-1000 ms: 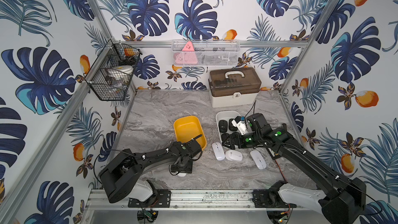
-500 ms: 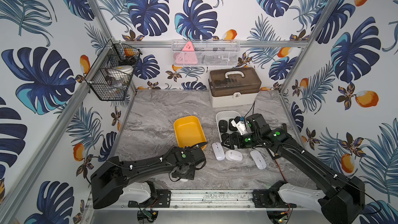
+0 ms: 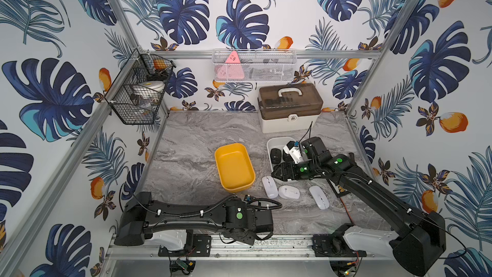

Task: Place the mice by color into the storage box
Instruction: Place the mouse in the storage box.

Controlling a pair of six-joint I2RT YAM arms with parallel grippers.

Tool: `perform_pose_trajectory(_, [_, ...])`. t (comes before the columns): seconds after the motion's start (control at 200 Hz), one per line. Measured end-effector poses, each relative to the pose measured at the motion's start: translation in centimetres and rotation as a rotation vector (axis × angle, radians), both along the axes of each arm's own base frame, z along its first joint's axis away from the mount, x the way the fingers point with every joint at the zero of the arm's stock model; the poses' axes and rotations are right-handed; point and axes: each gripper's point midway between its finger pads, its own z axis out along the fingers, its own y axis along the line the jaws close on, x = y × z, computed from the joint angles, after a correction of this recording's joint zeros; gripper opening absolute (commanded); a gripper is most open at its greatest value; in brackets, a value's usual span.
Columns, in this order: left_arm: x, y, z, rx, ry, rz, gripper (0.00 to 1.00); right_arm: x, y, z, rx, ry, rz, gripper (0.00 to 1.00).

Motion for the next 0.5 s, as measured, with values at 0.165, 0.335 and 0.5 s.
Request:
perform_pose_trajectory(0.165, [3.3, -1.3, 2.4, -0.027, -0.042, 0.068, 0.59, 0.1, -0.2, 0.8, 0.002, -0.035, -0.005, 1.00])
perform_pose_trajectory(0.335, [7.6, -0.6, 4.1, -0.058, -0.077, 0.160, 0.59, 0.1, -0.9, 1.3, -0.012, -0.064, -0.025, 1.00])
perform_pose_trajectory(0.5, [13.0, 1.4, 4.5, -0.044, -0.106, 0.276, 0.58, 0.0, -1.4, 1.5, -0.019, -0.083, -0.039, 1.00])
